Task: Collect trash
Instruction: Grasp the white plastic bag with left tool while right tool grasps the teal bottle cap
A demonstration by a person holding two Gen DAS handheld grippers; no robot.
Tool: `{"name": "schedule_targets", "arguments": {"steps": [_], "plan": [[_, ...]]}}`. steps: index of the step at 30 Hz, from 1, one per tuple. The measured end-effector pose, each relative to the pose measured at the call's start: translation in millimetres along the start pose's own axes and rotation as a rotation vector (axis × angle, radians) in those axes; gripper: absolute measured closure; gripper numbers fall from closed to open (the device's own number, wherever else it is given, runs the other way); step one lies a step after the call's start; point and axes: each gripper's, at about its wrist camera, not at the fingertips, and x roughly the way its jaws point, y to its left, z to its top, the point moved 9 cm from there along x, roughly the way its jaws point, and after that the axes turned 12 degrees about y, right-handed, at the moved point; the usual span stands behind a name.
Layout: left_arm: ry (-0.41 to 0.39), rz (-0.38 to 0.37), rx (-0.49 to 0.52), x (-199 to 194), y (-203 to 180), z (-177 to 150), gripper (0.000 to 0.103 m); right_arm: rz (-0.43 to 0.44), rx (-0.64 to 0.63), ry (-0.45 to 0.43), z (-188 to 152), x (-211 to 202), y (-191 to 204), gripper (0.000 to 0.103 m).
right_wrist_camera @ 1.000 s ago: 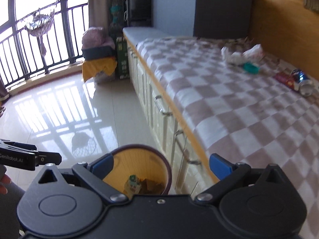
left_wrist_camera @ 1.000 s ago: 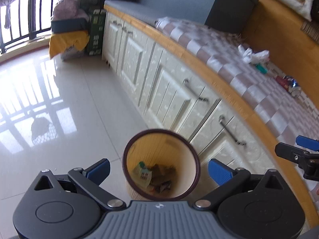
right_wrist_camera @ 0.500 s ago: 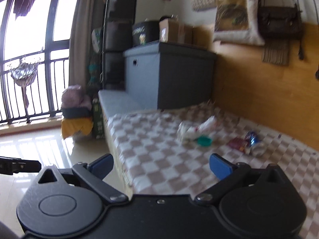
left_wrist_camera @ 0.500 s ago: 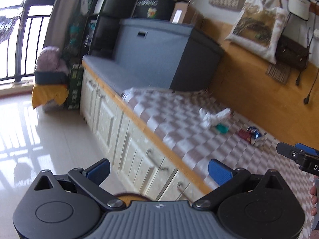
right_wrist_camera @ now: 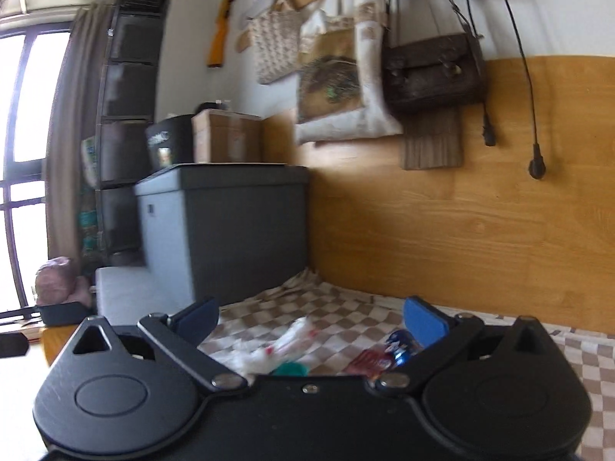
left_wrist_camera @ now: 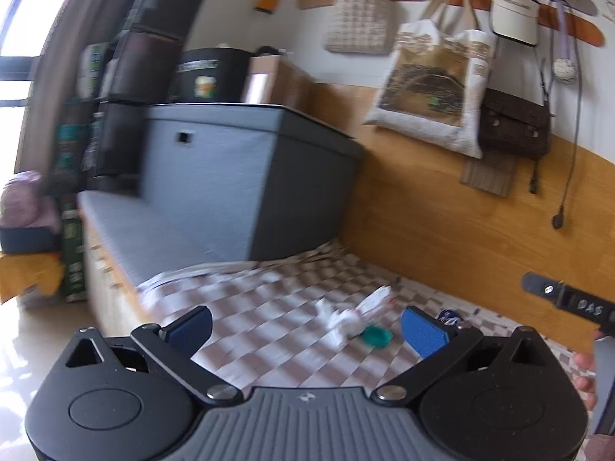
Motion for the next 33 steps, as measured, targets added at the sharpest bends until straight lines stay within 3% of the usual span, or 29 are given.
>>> {"name": "schedule_targets", "arguments": {"steps": [6, 9, 18, 20, 23, 27, 29, 33], "plan": [[-0.007, -0.065, 0.073, 76, -22, 22, 0.0, -0.057, 0.016, 0.015, -7, 64, -41, 0.0], [0.011, -0.08, 0.119, 116, -31, 25, 0.0, -0.035, 0.021, 0.062, -20, 96, -55, 0.0], [0.128, -0.1, 0.298, 207, -37, 12, 0.002, 0.074, -0.072, 0.149, -53, 181, -31, 0.001], [0.123, -0.097, 0.333, 218, -36, 11, 0.006, 0.096, -0.072, 0.166, -59, 198, -18, 0.008], [0.121, -0.102, 0.399, 232, -38, 14, 0.011, 0.103, -0.082, 0.195, -66, 223, 0, 0.01], [0.135, -0.116, 0.5, 253, -45, 17, 0.025, 0.155, -0.104, 0.25, -80, 246, 19, 0.018], [0.147, -0.132, 0.522, 261, -48, 17, 0.03, 0.139, -0.134, 0.307, -87, 256, 24, 0.027], [0.191, -0.173, 0.53, 278, -56, 14, 0.035, 0.14, -0.151, 0.372, -95, 267, 28, 0.035]]}}
